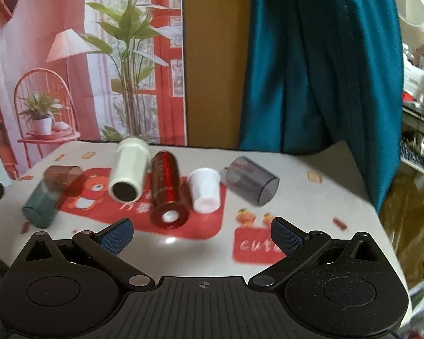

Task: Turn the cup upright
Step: 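Move the right gripper toward the grey translucent cup lying on its side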

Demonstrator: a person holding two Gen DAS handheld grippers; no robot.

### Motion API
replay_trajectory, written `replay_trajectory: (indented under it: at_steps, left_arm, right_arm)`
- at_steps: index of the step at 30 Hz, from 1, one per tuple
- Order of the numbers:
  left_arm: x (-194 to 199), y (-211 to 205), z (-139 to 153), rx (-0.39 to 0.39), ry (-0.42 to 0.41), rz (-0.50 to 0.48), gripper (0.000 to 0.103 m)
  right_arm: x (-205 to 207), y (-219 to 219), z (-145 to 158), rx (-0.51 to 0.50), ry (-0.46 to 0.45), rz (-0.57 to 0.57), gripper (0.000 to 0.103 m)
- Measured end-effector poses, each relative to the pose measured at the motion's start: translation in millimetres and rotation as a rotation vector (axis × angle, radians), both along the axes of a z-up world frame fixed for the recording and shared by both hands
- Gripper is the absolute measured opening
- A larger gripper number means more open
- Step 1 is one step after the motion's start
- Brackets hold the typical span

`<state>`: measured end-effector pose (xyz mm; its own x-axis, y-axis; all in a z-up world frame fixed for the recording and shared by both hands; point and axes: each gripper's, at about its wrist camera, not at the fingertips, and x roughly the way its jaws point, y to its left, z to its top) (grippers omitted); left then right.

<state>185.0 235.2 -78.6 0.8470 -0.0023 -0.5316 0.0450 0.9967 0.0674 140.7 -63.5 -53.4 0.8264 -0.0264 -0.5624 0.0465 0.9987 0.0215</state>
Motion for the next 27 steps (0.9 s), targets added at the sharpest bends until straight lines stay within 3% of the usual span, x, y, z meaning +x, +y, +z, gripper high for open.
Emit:
replay_trajectory:
  at_steps: [5,10,17,23,27]
  left_arm:
    - [22,-1,-11,-0.022,0.009,0.047,0.103]
    - [39,-3,-35,-0.031,0.072,0.032,0.103]
    - [47,-7,-59,-0.050,0.114,0.002,0.103]
    - [46,-8,-70,-0.042,0.149,0.015,0.103]
    - [48,-4,-78,-0.050,0.184,0.029,0.103]
  right_arm:
    - [31,-28,-21,0.006,0.004,0.008,0.103]
    - [65,-55,-39,-0.025,-0.008,0.025,0.103]
    - [131,-91,-64,-0.132,-0.009,0.073,0.102]
    - [199,-106,-89,-0.141,0.063,0.054,0.098]
    - [223,-105,-111,-0.107,0.102,0.060,0.097]
